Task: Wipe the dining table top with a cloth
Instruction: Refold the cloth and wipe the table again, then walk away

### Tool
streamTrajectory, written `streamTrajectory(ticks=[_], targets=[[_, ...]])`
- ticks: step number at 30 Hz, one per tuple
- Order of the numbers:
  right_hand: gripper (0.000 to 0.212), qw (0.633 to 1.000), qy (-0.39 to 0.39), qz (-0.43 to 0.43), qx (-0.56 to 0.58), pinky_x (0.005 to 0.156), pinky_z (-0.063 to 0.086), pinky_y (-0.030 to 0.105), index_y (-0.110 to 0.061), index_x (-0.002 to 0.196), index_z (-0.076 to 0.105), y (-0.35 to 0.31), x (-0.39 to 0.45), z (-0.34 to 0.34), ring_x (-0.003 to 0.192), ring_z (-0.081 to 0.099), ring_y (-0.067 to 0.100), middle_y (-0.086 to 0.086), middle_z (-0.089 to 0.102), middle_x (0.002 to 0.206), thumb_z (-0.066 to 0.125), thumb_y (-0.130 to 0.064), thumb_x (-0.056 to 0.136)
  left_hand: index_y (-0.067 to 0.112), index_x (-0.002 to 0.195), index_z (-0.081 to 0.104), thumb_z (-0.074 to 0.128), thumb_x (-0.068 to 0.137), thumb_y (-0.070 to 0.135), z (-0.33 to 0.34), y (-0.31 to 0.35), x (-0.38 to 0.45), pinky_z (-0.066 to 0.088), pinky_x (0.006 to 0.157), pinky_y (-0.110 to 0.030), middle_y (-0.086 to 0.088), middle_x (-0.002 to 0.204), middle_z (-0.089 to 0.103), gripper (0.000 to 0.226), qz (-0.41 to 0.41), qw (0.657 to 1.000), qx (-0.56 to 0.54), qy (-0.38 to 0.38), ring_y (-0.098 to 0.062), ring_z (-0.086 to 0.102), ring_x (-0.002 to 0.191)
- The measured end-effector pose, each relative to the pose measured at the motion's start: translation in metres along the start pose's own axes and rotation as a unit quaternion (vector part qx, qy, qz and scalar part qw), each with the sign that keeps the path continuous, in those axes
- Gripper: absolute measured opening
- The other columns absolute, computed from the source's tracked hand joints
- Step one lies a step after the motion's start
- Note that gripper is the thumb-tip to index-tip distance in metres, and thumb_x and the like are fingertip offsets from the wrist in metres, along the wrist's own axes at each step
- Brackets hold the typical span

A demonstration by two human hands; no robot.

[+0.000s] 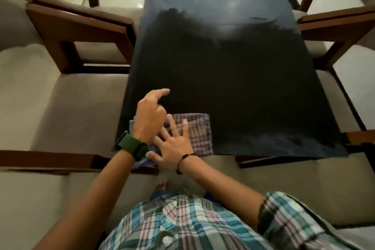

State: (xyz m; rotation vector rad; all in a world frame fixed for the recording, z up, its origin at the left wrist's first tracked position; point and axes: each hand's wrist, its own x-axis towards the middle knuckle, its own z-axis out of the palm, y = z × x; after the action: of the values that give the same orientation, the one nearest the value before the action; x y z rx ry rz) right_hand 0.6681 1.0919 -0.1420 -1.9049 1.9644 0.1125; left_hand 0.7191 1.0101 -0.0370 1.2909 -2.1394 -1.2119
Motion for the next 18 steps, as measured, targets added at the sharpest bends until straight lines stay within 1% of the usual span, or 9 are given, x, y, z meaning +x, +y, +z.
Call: streamTrajectory(ticks=[2, 4, 7, 9, 11, 12, 13, 15, 18], targets=[[0.062, 1.0, 0.006, -0.024, -0.012, 0.106, -0.017, 0.064, -0.038, 0.148, 0.004, 0.03, -0.012, -0.006, 0.142, -0.02, 0.026, -0.006, -0.009, 0.158, 0.023, -0.061, 0.094, 0.011, 0.129, 0.046, 0.033, 0.085, -0.009, 0.018, 0.018, 0.003, 0.027, 0.099, -0.021, -0.007, 0.138, 0.045, 0.05, 0.002, 1.0, 0.012, 0.005, -0.014, 0.036, 0.128], [0.059, 1.0, 0.016, 0.011, 0.009, 0.105, -0.019, 0.061, -0.041, 0.147, -0.002, 0.082, -0.04, -0.004, 0.142, -0.022, 0.021, -0.01, -0.014, 0.156, 0.02, -0.06, 0.095, 0.011, 0.129, 0.046, 0.033, 0.085, -0.009, 0.044, 0.038, 0.008, 0.029, 0.101, -0.023, -0.008, 0.138, 0.045, 0.05, 0.011, 1.0, 0.021, -0.006, -0.015, 0.037, 0.128], [0.059, 0.992, 0.034, 0.12, 0.028, 0.105, -0.019, 0.059, -0.044, 0.145, -0.005, 0.171, -0.096, -0.001, 0.142, -0.022, 0.018, -0.016, -0.021, 0.152, 0.016, -0.061, 0.093, 0.009, 0.128, 0.047, 0.033, 0.084, -0.011, 0.086, 0.066, 0.013, 0.032, 0.103, -0.026, -0.009, 0.136, 0.047, 0.05, 0.017, 0.999, 0.025, -0.026, -0.011, 0.038, 0.124], [0.065, 0.977, 0.06, 0.204, 0.011, 0.108, -0.015, 0.057, -0.045, 0.145, -0.004, 0.227, -0.141, 0.004, 0.143, -0.017, 0.017, -0.017, -0.021, 0.15, 0.006, -0.068, 0.085, 0.009, 0.127, 0.048, 0.033, 0.083, -0.012, 0.116, 0.082, 0.014, 0.036, 0.106, -0.03, -0.009, 0.135, 0.048, 0.051, 0.032, 0.998, 0.026, -0.041, -0.011, 0.04, 0.122], [0.073, 0.959, 0.072, 0.276, 0.004, 0.11, -0.01, 0.056, -0.046, 0.145, -0.004, 0.277, -0.178, 0.008, 0.144, -0.013, 0.016, -0.016, -0.016, 0.153, -0.003, -0.07, 0.076, 0.009, 0.126, 0.049, 0.033, 0.083, -0.012, 0.138, 0.095, 0.014, 0.042, 0.102, -0.041, -0.01, 0.135, 0.048, 0.05, 0.044, 0.997, 0.018, -0.056, -0.022, 0.049, 0.119], [0.074, 0.949, 0.073, 0.306, 0.012, 0.111, -0.008, 0.057, -0.046, 0.144, -0.004, 0.297, -0.191, 0.009, 0.144, -0.012, 0.016, -0.015, -0.012, 0.155, -0.005, -0.071, 0.074, 0.009, 0.125, 0.049, 0.033, 0.084, -0.012, 0.146, 0.1, 0.013, 0.044, 0.1, -0.043, -0.01, 0.134, 0.048, 0.049, 0.049, 0.997, 0.015, -0.061, -0.026, 0.052, 0.116], [0.074, 0.942, 0.077, 0.327, 0.019, 0.111, -0.006, 0.058, -0.047, 0.143, -0.006, 0.312, -0.201, 0.008, 0.144, -0.011, 0.016, -0.014, -0.01, 0.156, -0.005, -0.071, 0.074, 0.009, 0.125, 0.049, 0.033, 0.084, -0.012, 0.155, 0.104, 0.012, 0.044, 0.1, -0.041, -0.01, 0.134, 0.049, 0.049, 0.056, 0.996, 0.018, -0.064, -0.026, 0.052, 0.116], [0.071, 0.933, 0.08, 0.349, 0.025, 0.112, -0.005, 0.06, -0.047, 0.142, -0.01, 0.326, -0.207, 0.007, 0.144, -0.011, 0.018, -0.012, -0.01, 0.157, -0.005, -0.071, 0.076, 0.008, 0.125, 0.049, 0.034, 0.084, -0.012, 0.168, 0.11, 0.011, 0.037, 0.103, -0.027, -0.009, 0.133, 0.05, 0.048, 0.074, 0.995, 0.035, -0.063, -0.019, 0.046, 0.123], [0.068, 0.945, 0.078, 0.317, 0.032, 0.108, -0.008, 0.064, -0.044, 0.144, -0.008, 0.301, -0.194, 0.007, 0.143, -0.017, 0.024, -0.011, -0.016, 0.155, 0.004, -0.068, 0.082, 0.007, 0.125, 0.049, 0.034, 0.084, -0.012, 0.183, 0.115, 0.01, 0.032, 0.1, -0.02, -0.01, 0.132, 0.051, 0.048, 0.081, 0.994, 0.046, -0.059, -0.016, 0.044, 0.125]])
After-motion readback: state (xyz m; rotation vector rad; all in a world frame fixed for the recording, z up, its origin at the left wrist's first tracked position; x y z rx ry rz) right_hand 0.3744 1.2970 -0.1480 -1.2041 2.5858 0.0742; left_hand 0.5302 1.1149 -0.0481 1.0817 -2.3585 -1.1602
